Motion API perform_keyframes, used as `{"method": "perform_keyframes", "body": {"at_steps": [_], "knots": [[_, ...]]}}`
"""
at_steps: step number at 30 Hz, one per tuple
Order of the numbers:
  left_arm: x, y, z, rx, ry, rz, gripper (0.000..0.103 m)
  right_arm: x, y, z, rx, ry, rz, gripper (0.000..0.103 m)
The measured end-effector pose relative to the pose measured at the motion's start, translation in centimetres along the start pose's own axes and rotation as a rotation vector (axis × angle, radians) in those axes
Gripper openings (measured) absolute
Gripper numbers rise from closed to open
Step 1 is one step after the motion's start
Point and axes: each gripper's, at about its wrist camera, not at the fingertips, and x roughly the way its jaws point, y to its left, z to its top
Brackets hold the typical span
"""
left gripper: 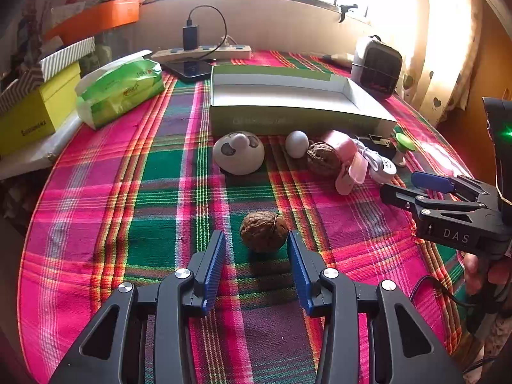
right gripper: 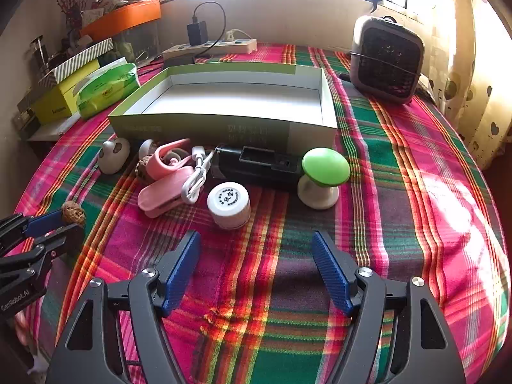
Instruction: Organize objects
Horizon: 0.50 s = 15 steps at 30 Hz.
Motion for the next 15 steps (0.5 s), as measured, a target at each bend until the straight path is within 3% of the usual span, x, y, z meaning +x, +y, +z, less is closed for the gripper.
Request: {"method": "perform_keyframes", "body": {"at_steps": [5,15], "knots": [[0.2,0.1,0.3,0.0,-0.002,-0.004,0.038,0.4,0.1,0.6,-0.004,0.0,0.009,0.071],[0.6,0.1,0.8,0.0,0.001,-0.006,0.035,0.9,0.4,1.4,-0.027,-0.003,0.011,0.056]]}}
